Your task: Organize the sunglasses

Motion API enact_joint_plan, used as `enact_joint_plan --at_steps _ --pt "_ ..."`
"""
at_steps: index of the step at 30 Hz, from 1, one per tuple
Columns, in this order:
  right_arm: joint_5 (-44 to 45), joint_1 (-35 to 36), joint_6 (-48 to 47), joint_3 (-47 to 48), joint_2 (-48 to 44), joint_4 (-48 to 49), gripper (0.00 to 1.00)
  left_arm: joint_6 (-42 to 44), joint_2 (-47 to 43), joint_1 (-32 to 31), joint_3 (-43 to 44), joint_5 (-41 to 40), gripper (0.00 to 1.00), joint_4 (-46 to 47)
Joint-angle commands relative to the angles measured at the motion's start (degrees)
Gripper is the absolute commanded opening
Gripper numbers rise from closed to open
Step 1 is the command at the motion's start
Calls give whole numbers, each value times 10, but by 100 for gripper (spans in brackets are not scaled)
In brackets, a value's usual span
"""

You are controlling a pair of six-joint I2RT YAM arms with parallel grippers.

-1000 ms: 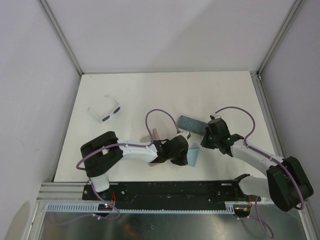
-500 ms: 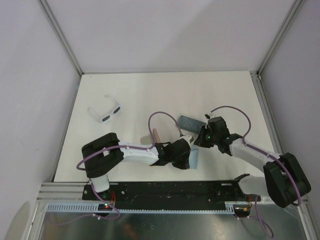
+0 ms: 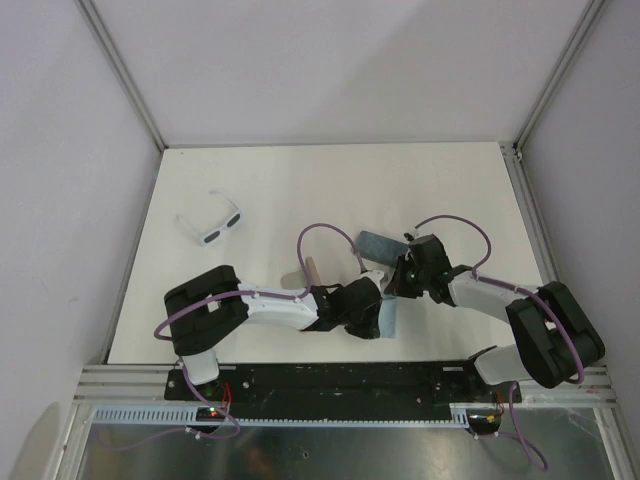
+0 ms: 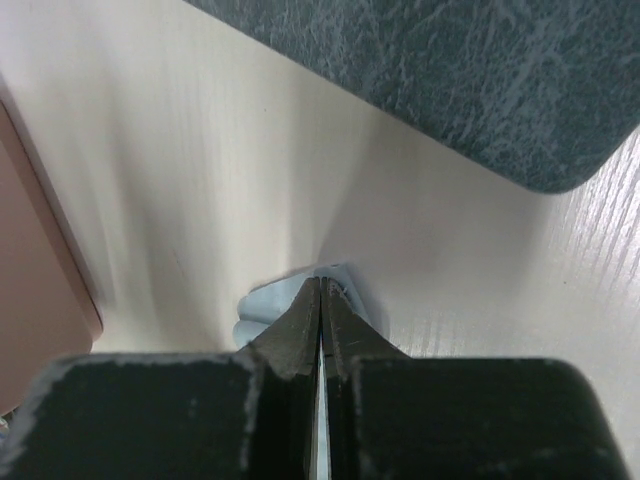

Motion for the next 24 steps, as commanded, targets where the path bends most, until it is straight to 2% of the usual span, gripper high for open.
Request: enact_joint_plan --at_steps 1,10,17,22,24 --pt "63 -6 -10 0 31 1 0 19 22 -9 7 6 0 -28" --pt "122 -26 27 -1 21 -26 0 18 18 -8 -1 11 0 -28" --pt "139 -28 32 -8 -40 -46 0 22 14 -8 -6 11 0 -28" --pt "131 -30 23 -8 -100 -64 20 37 5 -8 -1 7 0 -28" --pt "127 -35 21 -8 -119 -74 23 45 0 -8 3 7 0 -28"
